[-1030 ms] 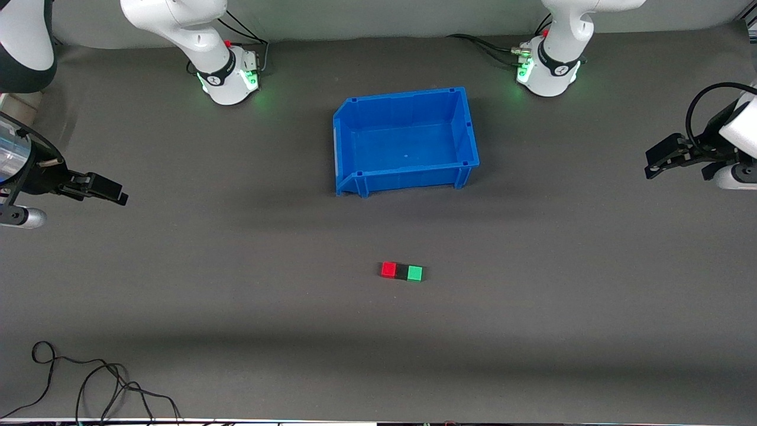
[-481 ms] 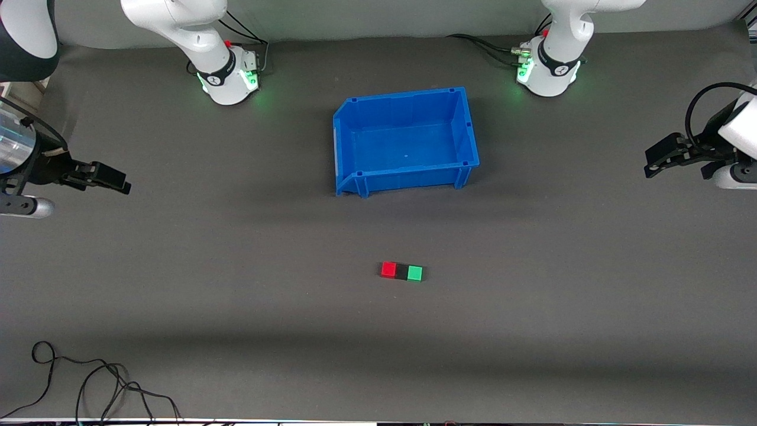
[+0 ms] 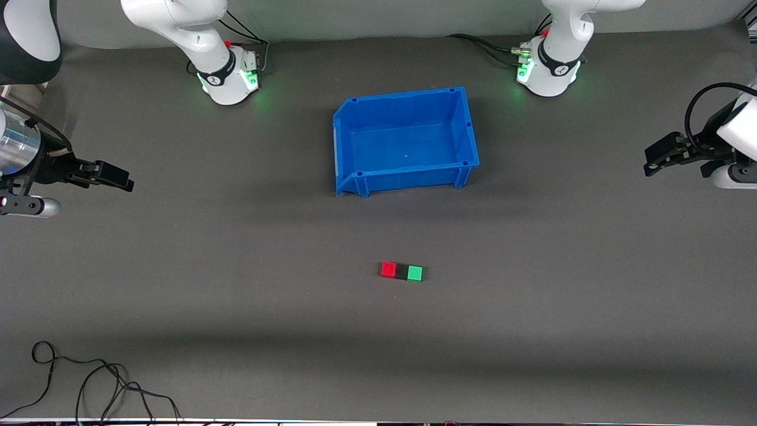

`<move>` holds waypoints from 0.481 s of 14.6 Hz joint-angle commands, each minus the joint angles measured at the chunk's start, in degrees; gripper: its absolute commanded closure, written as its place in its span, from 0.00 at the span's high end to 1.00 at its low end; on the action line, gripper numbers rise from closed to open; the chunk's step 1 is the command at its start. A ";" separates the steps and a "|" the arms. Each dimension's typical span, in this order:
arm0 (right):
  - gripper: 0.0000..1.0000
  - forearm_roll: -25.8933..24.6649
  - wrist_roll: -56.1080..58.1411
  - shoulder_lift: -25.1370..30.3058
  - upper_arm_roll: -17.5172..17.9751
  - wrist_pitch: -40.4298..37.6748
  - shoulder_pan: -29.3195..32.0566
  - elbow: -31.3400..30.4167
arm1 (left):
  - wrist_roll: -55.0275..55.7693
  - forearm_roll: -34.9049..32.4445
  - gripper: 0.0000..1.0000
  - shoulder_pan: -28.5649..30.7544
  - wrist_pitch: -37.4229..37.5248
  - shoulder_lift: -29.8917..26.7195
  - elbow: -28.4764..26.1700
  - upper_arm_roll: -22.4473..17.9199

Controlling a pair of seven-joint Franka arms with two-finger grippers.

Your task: Attach green and red cubes to black cube

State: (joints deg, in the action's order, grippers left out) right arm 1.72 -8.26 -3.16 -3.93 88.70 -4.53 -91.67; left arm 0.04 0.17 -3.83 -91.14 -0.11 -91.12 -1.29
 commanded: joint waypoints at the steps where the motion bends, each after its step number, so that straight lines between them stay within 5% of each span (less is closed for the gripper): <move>1: 0.95 -1.37 0.96 0.52 0.68 -0.20 0.49 -0.44 | -0.92 -0.87 1.00 0.14 0.52 -0.24 -0.37 -0.02; 7: 0.95 -1.28 1.05 0.52 0.68 0.24 0.49 -0.52 | -1.00 -0.87 1.00 0.14 0.35 -0.24 -0.37 0.06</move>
State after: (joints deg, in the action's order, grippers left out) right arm 1.71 -8.26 -3.16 -3.93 88.71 -4.53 -91.72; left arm -0.06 0.14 -3.83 -91.02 0.15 -91.13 -1.32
